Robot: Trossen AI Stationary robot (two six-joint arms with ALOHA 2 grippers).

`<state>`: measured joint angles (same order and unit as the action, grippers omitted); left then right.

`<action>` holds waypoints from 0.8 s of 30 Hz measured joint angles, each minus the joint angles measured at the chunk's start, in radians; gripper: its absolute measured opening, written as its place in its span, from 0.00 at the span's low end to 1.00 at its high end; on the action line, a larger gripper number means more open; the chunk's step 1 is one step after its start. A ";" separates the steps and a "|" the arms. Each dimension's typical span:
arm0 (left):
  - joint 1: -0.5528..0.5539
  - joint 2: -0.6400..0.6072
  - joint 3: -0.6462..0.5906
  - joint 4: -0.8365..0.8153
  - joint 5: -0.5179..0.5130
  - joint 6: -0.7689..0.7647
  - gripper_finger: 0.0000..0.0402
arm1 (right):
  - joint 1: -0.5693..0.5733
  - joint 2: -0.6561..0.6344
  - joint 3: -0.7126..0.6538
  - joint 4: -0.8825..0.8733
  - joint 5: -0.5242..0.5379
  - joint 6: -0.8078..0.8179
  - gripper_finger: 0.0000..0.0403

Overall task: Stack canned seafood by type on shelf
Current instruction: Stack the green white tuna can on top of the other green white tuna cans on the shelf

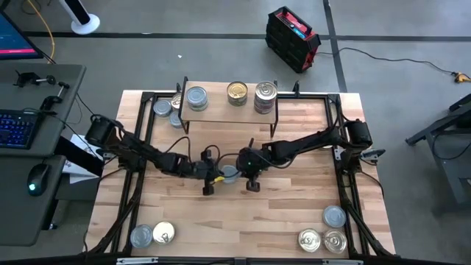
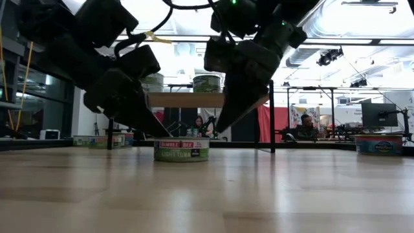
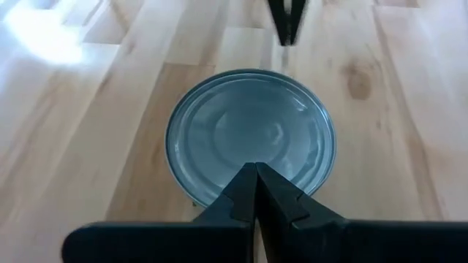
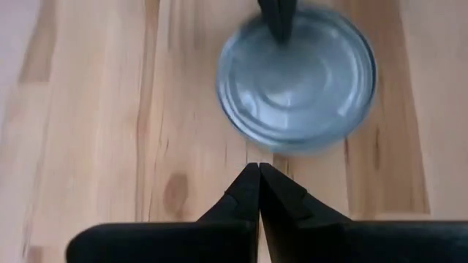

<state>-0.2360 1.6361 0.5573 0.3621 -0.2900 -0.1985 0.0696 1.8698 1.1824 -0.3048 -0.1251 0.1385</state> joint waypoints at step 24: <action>0.066 -0.220 -0.122 -0.025 0.097 0.133 0.00 | -0.050 0.059 0.000 0.019 -0.008 -0.245 0.00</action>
<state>-0.1703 1.4163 0.4351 0.3374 -0.1933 -0.0657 0.0193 1.9285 1.1828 -0.2853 -0.1331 -0.1064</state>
